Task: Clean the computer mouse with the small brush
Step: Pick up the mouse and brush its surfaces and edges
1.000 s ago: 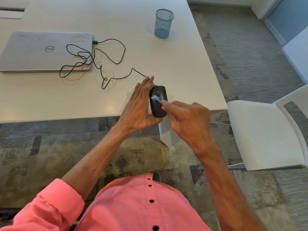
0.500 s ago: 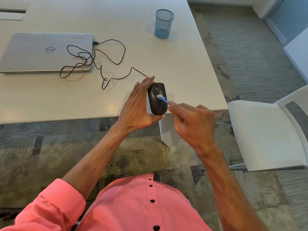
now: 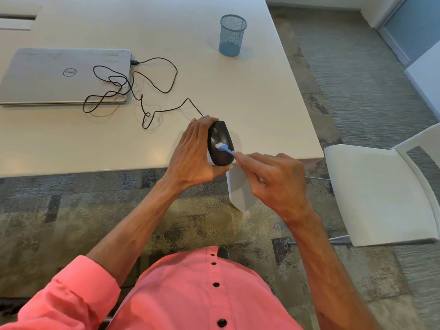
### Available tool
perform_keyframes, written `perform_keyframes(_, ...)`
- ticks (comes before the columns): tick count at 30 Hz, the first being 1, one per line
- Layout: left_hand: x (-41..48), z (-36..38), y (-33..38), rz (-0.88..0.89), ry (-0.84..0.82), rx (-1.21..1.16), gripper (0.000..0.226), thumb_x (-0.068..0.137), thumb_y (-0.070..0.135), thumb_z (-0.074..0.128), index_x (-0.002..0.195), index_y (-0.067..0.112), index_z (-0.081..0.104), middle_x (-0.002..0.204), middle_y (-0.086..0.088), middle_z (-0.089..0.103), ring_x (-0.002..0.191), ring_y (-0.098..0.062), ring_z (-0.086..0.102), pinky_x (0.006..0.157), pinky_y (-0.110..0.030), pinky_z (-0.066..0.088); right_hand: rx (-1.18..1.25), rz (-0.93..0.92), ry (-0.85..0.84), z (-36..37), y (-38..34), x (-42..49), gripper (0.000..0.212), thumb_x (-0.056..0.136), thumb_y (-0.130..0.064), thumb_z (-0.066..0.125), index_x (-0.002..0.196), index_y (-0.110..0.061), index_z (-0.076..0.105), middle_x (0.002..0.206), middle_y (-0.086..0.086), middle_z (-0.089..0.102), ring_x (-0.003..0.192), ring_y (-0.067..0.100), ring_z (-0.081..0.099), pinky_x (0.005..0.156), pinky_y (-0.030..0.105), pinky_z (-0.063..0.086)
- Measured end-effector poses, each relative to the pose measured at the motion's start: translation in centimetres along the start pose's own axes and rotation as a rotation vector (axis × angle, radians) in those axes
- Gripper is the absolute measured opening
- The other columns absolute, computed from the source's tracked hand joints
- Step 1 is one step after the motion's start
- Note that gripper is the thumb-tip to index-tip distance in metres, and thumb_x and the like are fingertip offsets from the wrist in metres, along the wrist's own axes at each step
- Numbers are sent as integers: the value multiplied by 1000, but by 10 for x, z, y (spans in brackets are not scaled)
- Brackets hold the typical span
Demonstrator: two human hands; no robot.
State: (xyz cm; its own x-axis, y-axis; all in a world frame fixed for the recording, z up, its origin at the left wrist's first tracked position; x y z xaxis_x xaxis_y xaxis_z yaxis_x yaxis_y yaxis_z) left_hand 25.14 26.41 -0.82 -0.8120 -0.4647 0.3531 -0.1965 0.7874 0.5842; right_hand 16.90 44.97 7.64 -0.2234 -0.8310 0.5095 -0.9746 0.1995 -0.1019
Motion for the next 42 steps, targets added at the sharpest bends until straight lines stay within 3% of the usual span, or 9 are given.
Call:
perform_keyframes(7, 1, -1, 1, -4, -15, 2, 119, 74, 71, 90, 163, 6, 44, 168, -9, 48, 159, -30, 46, 133, -55, 40, -69, -16, -212, 7, 13, 1, 10, 99, -22, 76, 97, -27, 84, 71, -8, 77, 56, 20, 70, 60, 27, 38)
perform_keyframes(15, 2, 1, -1, -4, -53, 110, 127, 72, 73, 96, 171, 16, 40, 165, -7, 38, 150, -29, 44, 124, -48, 45, 22, 13, -56, -5, 11, 7, 14, 103, -23, 75, 113, -28, 84, 76, -11, 79, 52, 16, 63, 54, 26, 42)
perform_keyframes(18, 0, 1, 0, -28, -44, 71, 126, 72, 63, 98, 171, 14, 38, 158, -7, 40, 139, -27, 48, 116, -41, 48, 15, 30, -110, 1, 14, 4, 13, 104, -27, 75, 111, -29, 85, 71, -11, 76, 50, 16, 62, 56, 24, 38)
perform_keyframes(23, -6, 0, 3, -62, -42, 20, 119, 71, 44, 101, 165, 8, 38, 154, -7, 49, 132, -25, 57, 112, -44, 53, 152, 181, -7, -7, 26, 1, 14, 105, -33, 74, 110, -33, 87, 79, -14, 81, 56, 11, 68, 51, 31, 54)
perform_keyframes(27, -8, 3, 6, -78, -82, 32, 123, 74, 47, 100, 169, 11, 31, 176, -10, 43, 157, -29, 50, 131, -46, 44, 219, 287, 42, -11, 31, 0, 12, 100, -28, 81, 109, -33, 88, 89, -18, 84, 61, 4, 70, 54, 29, 57)
perform_keyframes(32, -10, 7, 3, -81, -109, 61, 127, 79, 56, 94, 172, 9, 21, 190, -19, 9, 179, -29, 11, 146, -48, 8, 533, 551, 44, -2, 41, -8, 11, 103, -30, 78, 108, -31, 88, 89, -21, 83, 59, 11, 73, 60, 46, 65)
perform_keyframes(36, -14, 7, 2, -67, -88, 68, 131, 82, 69, 91, 172, 7, 20, 191, -17, 5, 179, -26, 1, 146, -47, 0, 840, 733, 95, 5, 46, -5, 14, 105, -16, 76, 113, -10, 86, 90, -5, 86, 61, 11, 76, 58, 31, 64)
perform_keyframes(40, -16, 3, 8, -28, -76, 56, 131, 85, 75, 89, 173, 5, 20, 192, -14, 4, 179, -22, 1, 146, -44, 1, 721, 652, 92, 9, 41, 3, 13, 105, -28, 76, 113, -26, 86, 93, -16, 85, 60, 15, 75, 61, 46, 66)
perform_keyframes(42, -17, 2, 10, -21, -73, 51, 132, 85, 76, 88, 173, 5, 21, 192, -11, 4, 179, -20, 2, 146, -44, 2, 577, 544, 63, 9, 33, 10, 14, 104, -37, 74, 114, -36, 84, 94, -25, 83, 60, 9, 73, 63, 45, 64)
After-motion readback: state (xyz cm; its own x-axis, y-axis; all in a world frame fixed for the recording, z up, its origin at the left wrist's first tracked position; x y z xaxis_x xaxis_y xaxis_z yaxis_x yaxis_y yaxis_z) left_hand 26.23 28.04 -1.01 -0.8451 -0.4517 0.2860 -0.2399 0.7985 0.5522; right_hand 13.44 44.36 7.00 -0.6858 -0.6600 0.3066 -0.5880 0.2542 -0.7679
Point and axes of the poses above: each hand's wrist, its own x-axis towards the middle knuckle, its own z-axis out of the palm, y = z × x, the point moved 5 cm from there along x, towards the middle knuckle
